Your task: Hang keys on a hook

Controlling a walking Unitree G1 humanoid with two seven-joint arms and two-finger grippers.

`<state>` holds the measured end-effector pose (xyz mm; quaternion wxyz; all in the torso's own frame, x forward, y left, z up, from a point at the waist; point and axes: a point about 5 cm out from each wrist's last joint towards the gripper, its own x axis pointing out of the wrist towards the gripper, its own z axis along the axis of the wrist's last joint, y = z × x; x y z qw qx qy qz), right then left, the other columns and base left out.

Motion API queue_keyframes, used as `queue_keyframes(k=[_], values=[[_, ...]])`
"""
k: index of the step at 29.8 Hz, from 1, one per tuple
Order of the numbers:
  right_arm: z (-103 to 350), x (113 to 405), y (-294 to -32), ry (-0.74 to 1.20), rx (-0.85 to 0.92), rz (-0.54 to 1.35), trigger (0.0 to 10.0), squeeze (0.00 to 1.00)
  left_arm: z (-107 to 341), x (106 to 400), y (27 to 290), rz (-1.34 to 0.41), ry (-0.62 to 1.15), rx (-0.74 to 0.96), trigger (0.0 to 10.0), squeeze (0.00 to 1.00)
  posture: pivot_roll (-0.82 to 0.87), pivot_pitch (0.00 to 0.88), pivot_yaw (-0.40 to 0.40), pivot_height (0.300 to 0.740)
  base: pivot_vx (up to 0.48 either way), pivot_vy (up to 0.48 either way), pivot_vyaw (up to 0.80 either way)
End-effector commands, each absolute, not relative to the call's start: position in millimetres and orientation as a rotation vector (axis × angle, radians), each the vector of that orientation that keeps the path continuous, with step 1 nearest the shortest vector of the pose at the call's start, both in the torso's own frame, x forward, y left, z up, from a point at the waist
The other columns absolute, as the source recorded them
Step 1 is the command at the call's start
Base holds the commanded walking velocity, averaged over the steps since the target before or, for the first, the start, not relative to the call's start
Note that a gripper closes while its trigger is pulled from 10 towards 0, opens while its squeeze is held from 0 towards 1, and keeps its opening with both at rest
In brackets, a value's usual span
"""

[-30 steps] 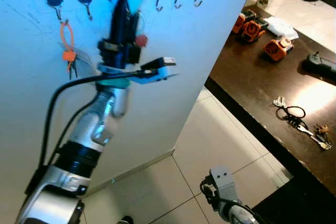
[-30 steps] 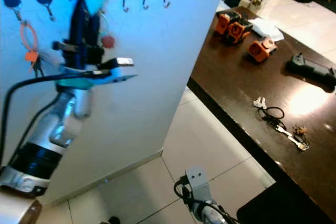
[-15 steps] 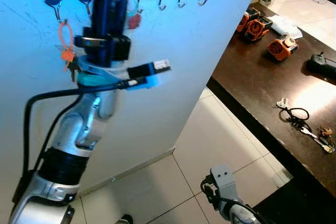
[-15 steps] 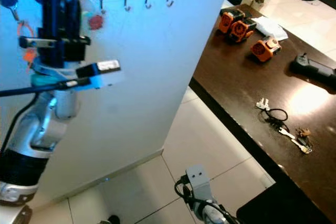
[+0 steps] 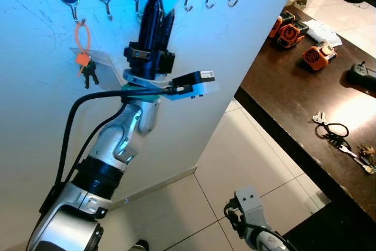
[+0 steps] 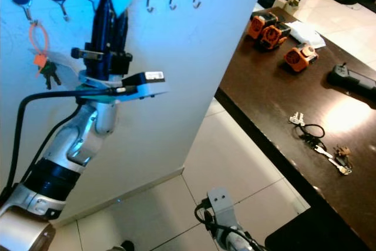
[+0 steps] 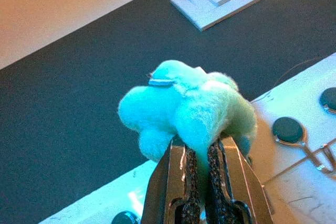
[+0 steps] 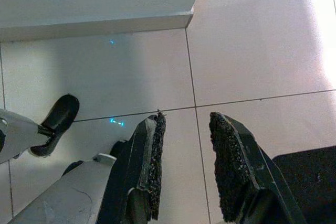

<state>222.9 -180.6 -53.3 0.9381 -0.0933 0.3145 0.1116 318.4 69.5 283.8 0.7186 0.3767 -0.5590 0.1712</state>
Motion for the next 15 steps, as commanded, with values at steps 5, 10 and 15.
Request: queue_keyframes(k=[5,10,15], values=[[-57.0,217.1,-183.7,0.666,-0.194,0.216,10.0,0.0,271.6,313.3,53.4,0.257,-1.248,0.851,10.0,0.0,-0.05,0.094,-0.071,0.74,0.0,0.0,0.0],[-57.8,216.3,-181.9,0.67,-0.193,0.221,10.0,0.0,253.3,309.0,61.6,0.238,-1.191,0.876,10.0,0.0,-0.04,0.103,-0.068,0.74,0.0,0.0,0.0],[-58.1,215.9,-181.9,0.673,-0.196,0.226,10.0,0.0,231.8,309.6,78.1,0.246,-1.11,0.931,10.0,0.0,-0.03,0.107,-0.077,0.74,0.0,0.0,0.0]])
